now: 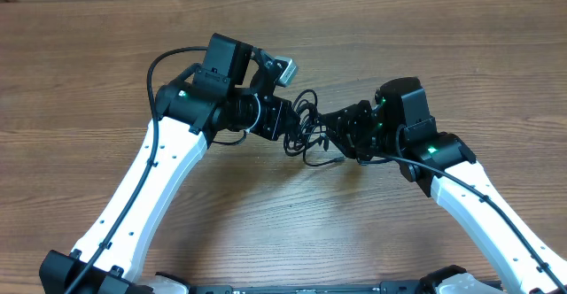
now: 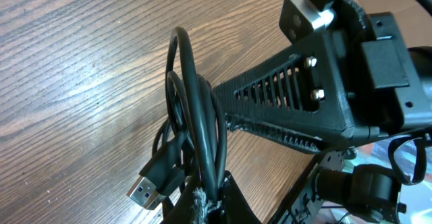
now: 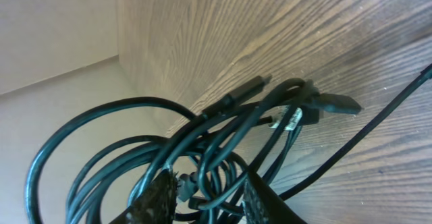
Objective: Untangle cables
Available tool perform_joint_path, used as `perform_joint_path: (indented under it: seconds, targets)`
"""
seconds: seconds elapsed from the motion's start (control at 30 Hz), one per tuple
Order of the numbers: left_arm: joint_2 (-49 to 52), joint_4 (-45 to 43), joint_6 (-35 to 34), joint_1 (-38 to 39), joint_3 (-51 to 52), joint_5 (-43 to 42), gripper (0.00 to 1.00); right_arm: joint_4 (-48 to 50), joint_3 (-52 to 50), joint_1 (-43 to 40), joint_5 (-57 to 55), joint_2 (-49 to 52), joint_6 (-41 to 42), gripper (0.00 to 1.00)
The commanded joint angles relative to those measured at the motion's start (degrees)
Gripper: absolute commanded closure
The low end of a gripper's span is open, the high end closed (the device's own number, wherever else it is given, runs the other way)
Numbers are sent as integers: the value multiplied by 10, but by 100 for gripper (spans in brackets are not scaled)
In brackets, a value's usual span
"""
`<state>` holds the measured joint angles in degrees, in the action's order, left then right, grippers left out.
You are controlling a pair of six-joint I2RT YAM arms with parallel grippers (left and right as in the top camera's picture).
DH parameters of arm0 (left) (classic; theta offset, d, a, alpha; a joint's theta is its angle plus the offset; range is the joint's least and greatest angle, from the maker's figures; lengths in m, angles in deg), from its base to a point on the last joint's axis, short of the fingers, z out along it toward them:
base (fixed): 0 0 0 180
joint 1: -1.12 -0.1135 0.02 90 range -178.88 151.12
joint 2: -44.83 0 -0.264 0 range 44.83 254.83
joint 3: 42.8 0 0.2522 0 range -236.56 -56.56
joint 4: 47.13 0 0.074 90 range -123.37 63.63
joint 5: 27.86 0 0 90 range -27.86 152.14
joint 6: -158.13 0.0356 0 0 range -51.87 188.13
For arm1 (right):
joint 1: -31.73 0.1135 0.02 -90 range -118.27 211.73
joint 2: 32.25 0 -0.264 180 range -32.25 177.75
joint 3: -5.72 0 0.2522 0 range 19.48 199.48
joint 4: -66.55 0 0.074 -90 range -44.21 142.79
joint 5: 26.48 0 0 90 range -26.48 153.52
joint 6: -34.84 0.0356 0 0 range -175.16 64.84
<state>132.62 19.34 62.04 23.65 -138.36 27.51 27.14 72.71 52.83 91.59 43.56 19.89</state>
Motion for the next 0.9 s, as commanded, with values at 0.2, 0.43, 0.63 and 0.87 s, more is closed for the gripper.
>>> perform_joint_path:
  seconds: [0.2,0.43,0.63,0.87]
  targets:
    - [-6,-6,-21,4,-9,-18,96,-3,1,12,-7,-3,2,69]
    - [-6,-13,-24,5,-9,-64,96,-4,1,14,-13,-3,2,76]
    - [-6,-16,-28,5,-9,-82,96,-4,1,13,-13,-3,2,93]
    - [-6,-6,-27,5,-9,-38,96,-23,1,13,-35,-3,1,96]
